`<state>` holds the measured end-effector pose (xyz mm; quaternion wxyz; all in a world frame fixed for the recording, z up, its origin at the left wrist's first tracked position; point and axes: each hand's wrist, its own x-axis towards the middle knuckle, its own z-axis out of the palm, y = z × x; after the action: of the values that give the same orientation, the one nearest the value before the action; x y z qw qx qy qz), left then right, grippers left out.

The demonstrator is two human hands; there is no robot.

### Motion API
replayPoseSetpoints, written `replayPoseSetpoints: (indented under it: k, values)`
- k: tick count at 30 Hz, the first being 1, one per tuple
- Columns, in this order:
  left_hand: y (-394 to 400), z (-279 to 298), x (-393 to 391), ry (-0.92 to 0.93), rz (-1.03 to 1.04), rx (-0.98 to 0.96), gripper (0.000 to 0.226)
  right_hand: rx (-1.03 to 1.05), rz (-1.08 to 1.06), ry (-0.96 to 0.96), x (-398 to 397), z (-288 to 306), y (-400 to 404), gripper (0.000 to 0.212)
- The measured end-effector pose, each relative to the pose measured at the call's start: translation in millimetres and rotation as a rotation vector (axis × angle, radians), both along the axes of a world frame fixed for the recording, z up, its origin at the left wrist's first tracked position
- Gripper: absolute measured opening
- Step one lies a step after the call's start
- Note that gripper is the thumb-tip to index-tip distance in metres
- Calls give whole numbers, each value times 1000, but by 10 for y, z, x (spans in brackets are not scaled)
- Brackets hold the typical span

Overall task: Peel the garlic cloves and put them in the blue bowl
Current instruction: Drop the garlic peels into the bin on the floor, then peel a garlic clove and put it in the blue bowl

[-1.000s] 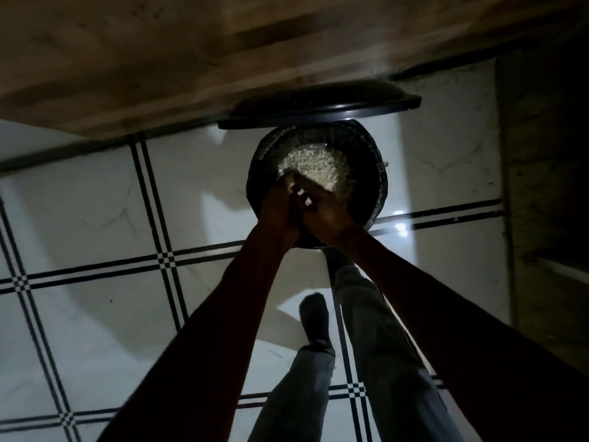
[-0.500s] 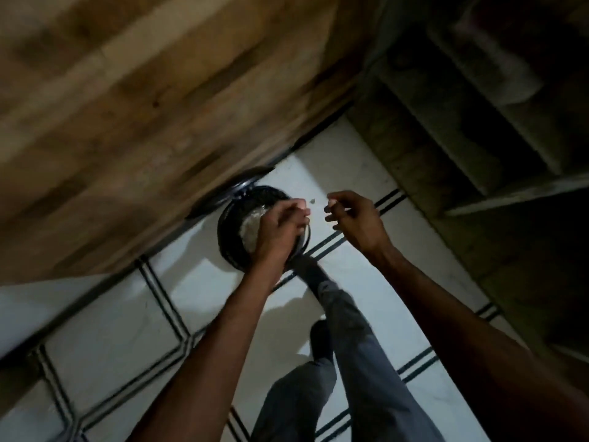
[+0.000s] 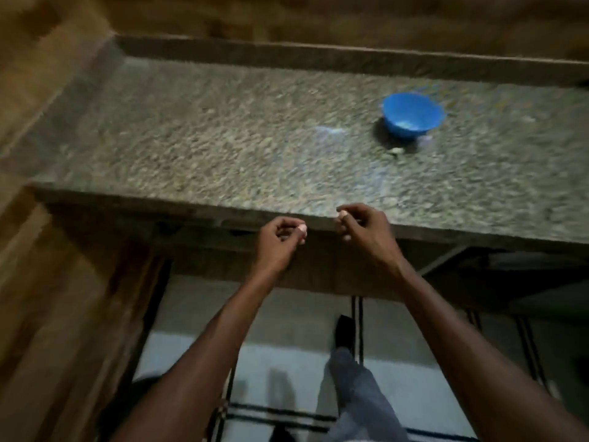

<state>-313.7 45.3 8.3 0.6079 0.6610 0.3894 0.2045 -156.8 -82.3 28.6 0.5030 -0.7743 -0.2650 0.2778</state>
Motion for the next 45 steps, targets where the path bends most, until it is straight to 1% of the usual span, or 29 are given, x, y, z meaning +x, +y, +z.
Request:
replayPoseSetpoints:
  k: [2, 4, 7, 10, 14, 17, 19, 22, 24, 26, 28, 31, 33, 34, 36, 38, 41, 42, 43, 45]
  values:
    - [-10, 95, 639, 18, -104, 38, 6, 3, -97, -19, 509, 53, -222, 16]
    - [-32, 164, 1257, 33, -170, 54, 5, -5, -180, 6, 994, 72, -441, 15]
    - [-15, 113, 2073, 66, -257, 132, 6, -54, -270, -6, 1605, -49, -658, 16]
    - [1, -51, 2699, 118, -269, 162, 3, -148, -304, -5, 2139, -140, -860, 12]
    - [136, -217, 3280, 209, -249, 144, 9, -231, -279, -80, 2914, -175, -943, 11]
    - [190, -273, 3474, 249, -196, 138, 13, -264, -302, -133, 3309, -211, -854, 7]
    - [230, -319, 3541, 279, -162, 136, 15, -254, -289, -133, 3501, -210, -725, 4]
    - [283, -404, 3592, 306, -124, 140, 12, -257, -250, -198, 3769, -250, -459, 13]
    - [291, -416, 3628, 317, -117, 158, 11, -290, -171, -301, 3909, -346, -278, 22]
    - [298, -418, 3642, 333, -125, 174, 12, -367, -91, -385, 3949, -463, -150, 9]
    - [288, -424, 3648, 343, -123, 180, 12, -417, -57, -450, 3942, -558, -121, 14]
    - [258, -417, 3688, 324, -109, 182, 12, -421, -51, -472, 3883, -543, -213, 12]
    - [245, -384, 3759, 307, -111, 196, 14, -356, -87, -465, 3866, -432, -280, 18]
    - [243, -377, 3802, 298, -110, 213, 14, -301, -120, -429, 3873, -333, -288, 21]
    - [234, -347, 3887, 292, -114, 268, 16, -176, -202, -291, 3912, -106, -224, 19]
    - [234, -332, 3966, 278, -151, 340, 21, -86, -237, -179, 4018, 44, -58, 16]
    - [260, -410, 4046, 245, -328, 453, 41, -45, -169, -151, 4155, 186, 255, 14]
    - [262, -450, 4062, 255, -379, 469, 44, -54, -144, -155, 4174, 209, 346, 14]
    - [259, -486, 4072, 274, -414, 493, 45, -74, -128, -166, 4182, 218, 421, 14]
    - [277, -581, 4091, 291, -438, 565, 39, -95, -124, -197, 4178, 202, 502, 17]
